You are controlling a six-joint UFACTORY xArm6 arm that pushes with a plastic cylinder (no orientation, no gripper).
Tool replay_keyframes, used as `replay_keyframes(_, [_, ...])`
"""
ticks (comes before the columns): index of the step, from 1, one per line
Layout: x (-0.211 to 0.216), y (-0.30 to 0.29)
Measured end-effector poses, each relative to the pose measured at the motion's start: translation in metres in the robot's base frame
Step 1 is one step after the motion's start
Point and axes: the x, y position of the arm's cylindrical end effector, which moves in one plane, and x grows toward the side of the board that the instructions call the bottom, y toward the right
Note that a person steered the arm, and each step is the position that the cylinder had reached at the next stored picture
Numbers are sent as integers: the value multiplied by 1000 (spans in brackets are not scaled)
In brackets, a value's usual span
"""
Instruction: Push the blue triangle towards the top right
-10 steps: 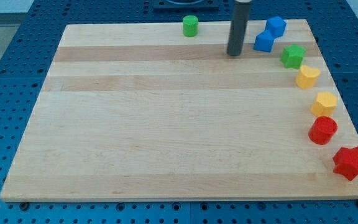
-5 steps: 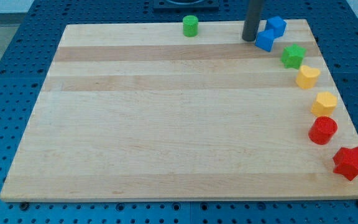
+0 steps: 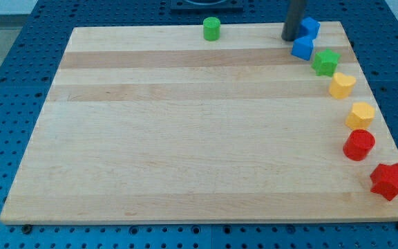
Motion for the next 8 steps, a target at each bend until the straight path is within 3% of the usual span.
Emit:
replay_keyframes(2, [17,-52])
replay_keyframes(4, [59,-30])
replay_keyframes(6, [59,13])
replay_keyframes(8, [47,14])
